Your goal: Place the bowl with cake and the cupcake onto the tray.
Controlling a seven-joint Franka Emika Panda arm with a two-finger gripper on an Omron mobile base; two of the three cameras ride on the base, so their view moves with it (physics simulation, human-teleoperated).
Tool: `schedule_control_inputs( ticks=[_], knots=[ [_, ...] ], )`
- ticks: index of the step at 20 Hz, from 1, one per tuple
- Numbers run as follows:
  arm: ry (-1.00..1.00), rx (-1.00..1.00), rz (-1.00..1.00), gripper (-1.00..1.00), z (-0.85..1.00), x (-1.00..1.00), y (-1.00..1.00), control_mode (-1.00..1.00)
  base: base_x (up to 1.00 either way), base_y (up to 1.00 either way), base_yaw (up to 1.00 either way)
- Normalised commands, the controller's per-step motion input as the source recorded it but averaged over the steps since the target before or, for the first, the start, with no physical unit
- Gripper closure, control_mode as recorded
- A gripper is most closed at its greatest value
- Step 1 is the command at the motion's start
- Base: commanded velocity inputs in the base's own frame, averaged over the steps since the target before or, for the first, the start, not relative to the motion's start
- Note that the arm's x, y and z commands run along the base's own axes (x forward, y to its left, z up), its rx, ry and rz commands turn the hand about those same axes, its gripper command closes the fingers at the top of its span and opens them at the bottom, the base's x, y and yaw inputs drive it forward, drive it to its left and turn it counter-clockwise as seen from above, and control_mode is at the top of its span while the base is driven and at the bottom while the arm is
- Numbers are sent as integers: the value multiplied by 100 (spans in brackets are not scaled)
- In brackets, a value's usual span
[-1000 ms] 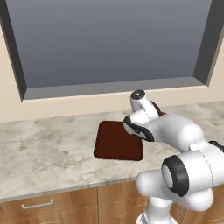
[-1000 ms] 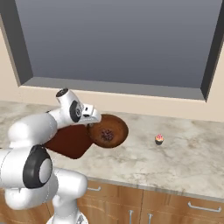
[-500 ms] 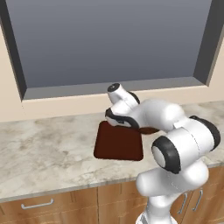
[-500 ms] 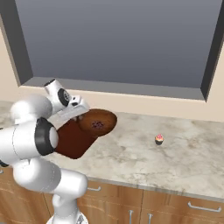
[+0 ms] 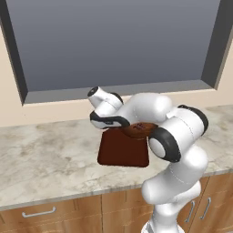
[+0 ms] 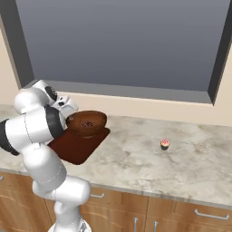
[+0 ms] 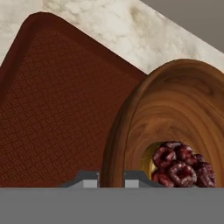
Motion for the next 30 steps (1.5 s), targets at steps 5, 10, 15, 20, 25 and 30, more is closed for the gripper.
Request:
schedule_control_inputs(
  ticks=[5,10,15,20,25,30],
  knots=[
    [-6,2,-13,100,-20,6,20,-100,0,0,0],
    [-5,3,1,100,-25,12,-1,-100,0,0,0],
    [-2,4,6,100,-9,22,-2,-100,0,0,0],
    [-9,6,6,100,-12,8,0,-100,0,0,0],
    [-9,7,3,-100,-10,0,0,-100,0,0,0],
    [-7,5,4,-100,-1,6,0,-100,0,0,0]
  ],
)
